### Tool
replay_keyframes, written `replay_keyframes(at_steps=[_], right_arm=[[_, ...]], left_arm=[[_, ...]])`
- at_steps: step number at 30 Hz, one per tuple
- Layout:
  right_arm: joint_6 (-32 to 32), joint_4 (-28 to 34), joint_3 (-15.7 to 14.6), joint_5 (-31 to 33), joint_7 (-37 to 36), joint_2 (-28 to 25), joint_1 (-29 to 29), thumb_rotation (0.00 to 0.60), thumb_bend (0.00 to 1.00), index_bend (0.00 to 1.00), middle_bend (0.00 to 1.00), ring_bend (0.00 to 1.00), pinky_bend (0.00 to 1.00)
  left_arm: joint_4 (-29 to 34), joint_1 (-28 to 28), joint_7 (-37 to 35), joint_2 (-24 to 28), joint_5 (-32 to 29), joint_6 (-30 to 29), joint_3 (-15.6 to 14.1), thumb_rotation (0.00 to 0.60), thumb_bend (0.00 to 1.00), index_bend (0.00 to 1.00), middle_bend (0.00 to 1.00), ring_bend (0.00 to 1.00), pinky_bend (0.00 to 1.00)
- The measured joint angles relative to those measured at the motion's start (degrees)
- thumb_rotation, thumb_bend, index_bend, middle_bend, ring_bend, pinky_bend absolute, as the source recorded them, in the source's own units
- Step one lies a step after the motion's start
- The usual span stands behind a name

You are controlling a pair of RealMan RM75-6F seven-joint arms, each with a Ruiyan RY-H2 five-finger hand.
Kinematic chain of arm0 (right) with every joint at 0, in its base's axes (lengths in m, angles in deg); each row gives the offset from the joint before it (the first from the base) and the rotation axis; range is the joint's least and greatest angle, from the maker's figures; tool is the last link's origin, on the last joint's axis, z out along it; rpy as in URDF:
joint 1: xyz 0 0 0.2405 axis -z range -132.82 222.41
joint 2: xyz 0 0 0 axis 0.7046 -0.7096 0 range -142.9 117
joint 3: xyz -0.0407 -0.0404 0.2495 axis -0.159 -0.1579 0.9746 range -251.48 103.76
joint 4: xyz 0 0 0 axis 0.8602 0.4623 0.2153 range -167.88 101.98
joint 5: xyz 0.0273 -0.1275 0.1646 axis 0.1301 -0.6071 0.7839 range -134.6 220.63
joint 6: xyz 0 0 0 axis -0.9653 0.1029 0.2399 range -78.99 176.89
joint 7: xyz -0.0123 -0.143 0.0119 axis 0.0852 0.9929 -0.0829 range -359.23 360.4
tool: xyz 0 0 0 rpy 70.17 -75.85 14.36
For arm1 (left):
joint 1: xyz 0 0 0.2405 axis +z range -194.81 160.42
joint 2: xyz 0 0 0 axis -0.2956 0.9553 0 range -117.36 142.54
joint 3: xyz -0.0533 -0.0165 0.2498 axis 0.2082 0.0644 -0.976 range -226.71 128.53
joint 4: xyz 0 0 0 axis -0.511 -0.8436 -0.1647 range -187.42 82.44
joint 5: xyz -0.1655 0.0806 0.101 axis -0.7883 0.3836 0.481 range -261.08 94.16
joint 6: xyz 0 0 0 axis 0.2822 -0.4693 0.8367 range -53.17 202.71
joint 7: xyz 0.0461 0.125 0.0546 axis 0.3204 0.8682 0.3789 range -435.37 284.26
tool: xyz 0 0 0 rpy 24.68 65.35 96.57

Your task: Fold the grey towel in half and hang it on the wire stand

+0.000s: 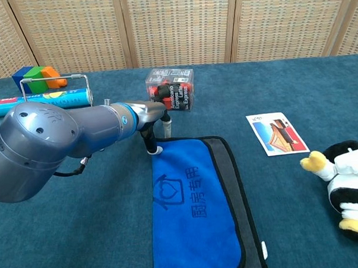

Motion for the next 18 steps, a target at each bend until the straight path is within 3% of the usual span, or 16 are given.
replay_keyframes(at_steps=[4, 18], right_arm=[[-0.1, 0.0, 0.0, 0.0, 0.0, 0.0, 0.0, 0.600, 0.00, 0.00, 0.00, 0.00, 0.00], [0.0, 0.2, -0.1, -0.3, -0.3, -0.1, 0.0, 0.600, 0.00, 0.00, 0.00, 0.00, 0.00]], left_arm=[[-0.2, -0.1, 0.2, -0.2, -0.4, 0.0, 0.0, 0.600, 0.38, 0.38, 0.00, 0.00, 0.00], [0.9, -0.4, 0.8, 0.0, -1.1, -0.3, -0.2, 0.600, 0.38, 0.59, 0.00, 0.00, 0.00]])
